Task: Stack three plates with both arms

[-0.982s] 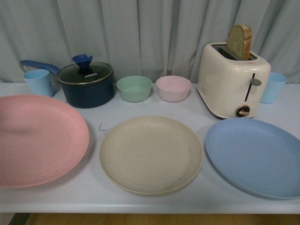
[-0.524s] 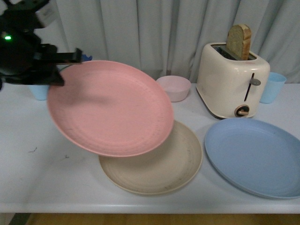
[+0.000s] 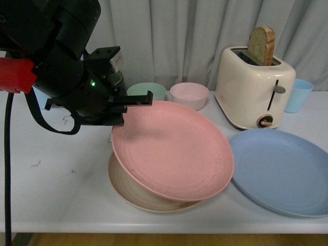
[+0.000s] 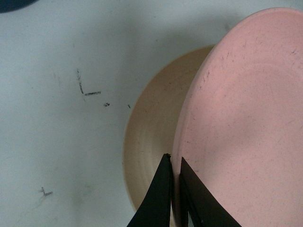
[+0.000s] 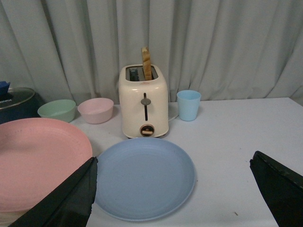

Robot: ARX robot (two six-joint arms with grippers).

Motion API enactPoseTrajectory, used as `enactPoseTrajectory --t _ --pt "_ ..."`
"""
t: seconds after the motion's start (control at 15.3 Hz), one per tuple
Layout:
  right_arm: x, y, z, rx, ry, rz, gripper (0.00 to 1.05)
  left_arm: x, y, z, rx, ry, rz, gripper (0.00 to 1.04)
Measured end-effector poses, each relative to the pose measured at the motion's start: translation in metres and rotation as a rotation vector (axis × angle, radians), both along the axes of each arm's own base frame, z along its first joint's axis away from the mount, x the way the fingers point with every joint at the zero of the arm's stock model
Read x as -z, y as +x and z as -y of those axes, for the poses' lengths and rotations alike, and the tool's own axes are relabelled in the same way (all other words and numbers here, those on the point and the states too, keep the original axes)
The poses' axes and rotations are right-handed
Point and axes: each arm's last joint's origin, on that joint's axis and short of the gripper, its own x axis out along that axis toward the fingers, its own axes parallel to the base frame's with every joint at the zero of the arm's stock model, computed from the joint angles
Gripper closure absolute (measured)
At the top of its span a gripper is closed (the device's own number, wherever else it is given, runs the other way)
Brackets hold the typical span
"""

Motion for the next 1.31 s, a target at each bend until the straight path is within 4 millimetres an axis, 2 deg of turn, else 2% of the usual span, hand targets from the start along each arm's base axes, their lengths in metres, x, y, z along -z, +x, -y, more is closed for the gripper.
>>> enactPoseTrajectory --t 0.59,0.92,1.05,1.11,1.18,1.31 --pt "0.0 0.0 0.0 0.0 0.0 -0.001 0.06 0.022 0.01 -0.015 -0.028 -0.002 -0.035 1.0" --pt "0.0 0.0 0.0 0.0 0.0 0.0 0.06 0.028 0.005 -0.022 -0.02 -0.019 -0.048 0.39" --pt "0.0 0.0 0.0 0.0 0.0 0.0 0.06 0.014 -0.003 -0.027 -0.001 -0.027 -0.009 0.17" --pt "0.0 0.0 0.0 0.0 0.0 0.0 0.06 -0.002 -0.009 -0.031 -0.003 -0.036 0.04 0.06" --pt "0.0 0.0 0.0 0.0 0.0 0.0 0.06 -0.022 -0.019 -0.034 0.001 -0.038 0.169 0.07" --pt "0.0 0.0 0.0 0.0 0.0 0.0 0.06 -0.067 -0.056 -0.039 -0.038 0.075 0.526 0.07"
